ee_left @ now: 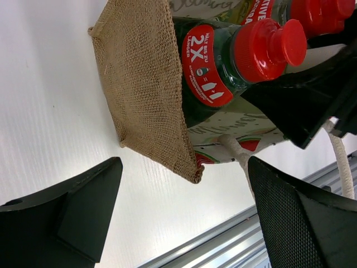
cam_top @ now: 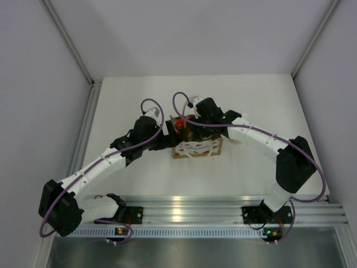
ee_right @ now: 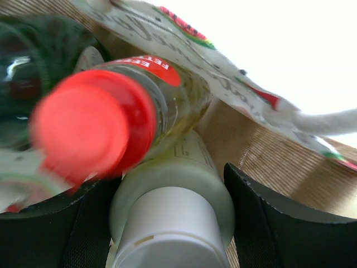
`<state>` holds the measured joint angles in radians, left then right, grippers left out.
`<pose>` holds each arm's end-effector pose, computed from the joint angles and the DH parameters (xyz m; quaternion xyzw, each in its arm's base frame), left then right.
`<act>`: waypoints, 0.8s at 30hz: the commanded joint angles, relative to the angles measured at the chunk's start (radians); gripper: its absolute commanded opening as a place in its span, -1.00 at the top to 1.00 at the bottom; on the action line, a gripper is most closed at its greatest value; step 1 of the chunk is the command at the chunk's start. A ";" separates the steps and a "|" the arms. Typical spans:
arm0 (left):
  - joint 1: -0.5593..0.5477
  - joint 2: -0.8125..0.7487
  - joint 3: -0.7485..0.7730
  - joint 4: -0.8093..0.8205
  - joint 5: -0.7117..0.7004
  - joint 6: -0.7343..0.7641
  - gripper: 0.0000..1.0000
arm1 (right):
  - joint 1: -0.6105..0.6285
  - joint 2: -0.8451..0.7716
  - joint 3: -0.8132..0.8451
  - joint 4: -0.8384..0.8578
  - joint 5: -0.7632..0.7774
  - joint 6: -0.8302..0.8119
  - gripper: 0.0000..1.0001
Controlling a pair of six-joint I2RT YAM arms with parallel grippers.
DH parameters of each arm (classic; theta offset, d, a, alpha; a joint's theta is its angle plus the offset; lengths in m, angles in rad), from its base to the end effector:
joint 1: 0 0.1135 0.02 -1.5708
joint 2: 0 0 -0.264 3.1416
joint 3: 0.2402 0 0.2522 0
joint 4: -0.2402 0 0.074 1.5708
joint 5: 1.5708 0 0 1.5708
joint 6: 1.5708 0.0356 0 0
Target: Take the personal care products out of the canvas bag
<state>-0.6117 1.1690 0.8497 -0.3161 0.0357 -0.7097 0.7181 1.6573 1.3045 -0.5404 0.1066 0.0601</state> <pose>0.2091 -0.1483 0.2715 -0.0357 0.8918 -0.2892 0.3461 0.2751 0.2353 0.2629 -0.2875 0.8970 0.0794 0.3261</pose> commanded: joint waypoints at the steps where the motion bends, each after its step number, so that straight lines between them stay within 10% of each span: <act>1: -0.005 -0.023 -0.003 0.040 -0.002 -0.007 -0.96 | -0.006 -0.111 0.099 0.014 -0.007 -0.016 1.00; 24: -0.006 -0.052 -0.018 0.041 0.000 -0.020 -0.97 | -0.013 -0.359 0.216 -0.104 0.050 -0.013 1.00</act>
<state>-0.6117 1.1404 0.8410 -0.3157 0.0360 -0.7143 0.7105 1.3979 1.4300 -0.6975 0.1165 0.0357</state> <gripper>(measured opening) 0.984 0.675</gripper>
